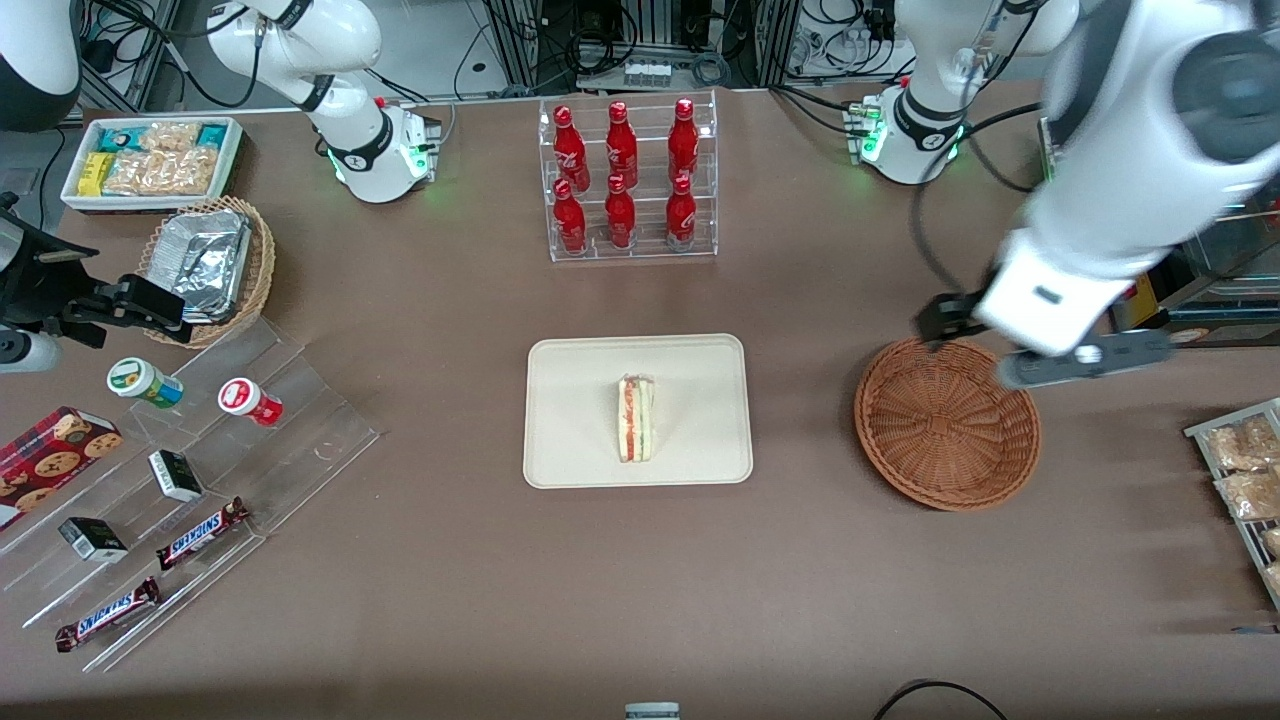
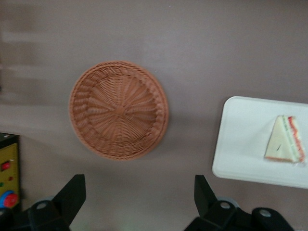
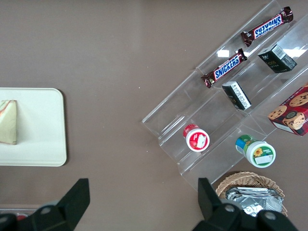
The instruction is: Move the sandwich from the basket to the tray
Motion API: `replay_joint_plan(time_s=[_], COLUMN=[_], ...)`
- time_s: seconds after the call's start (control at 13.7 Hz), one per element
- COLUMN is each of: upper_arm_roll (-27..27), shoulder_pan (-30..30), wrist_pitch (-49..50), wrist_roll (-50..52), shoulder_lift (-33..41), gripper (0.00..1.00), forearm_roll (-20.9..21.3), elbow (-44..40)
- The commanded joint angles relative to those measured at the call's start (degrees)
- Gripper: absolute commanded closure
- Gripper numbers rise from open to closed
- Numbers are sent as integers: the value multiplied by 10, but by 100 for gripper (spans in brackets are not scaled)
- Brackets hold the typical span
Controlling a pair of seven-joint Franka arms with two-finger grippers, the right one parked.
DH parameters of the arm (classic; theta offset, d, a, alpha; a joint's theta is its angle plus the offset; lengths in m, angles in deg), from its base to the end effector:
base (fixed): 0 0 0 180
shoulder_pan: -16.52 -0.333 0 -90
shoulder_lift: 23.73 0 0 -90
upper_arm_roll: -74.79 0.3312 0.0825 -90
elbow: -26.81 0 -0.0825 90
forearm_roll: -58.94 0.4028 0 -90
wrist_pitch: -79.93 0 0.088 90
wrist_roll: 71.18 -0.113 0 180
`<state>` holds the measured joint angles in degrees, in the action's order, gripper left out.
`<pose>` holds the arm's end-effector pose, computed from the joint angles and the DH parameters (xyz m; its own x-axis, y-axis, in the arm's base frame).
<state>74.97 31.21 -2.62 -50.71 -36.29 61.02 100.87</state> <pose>0.6105 -0.1536 0.6256 0.9926 0.1086 -0.0535 0.1054 -0.9927 -0.0594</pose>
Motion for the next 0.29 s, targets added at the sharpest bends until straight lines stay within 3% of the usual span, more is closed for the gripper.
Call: replay_joint_plan(time_s=[0.0,0.22], upper_arm_roll=[-7,-9], shoulder_pan=[-47,-95], wrist_pitch=[29,42], wrist_roll=[-81,-149], shoulder_lift=[26,32], gripper=[1,1], forearm_roll=[-12,-14], elbow=[16,17])
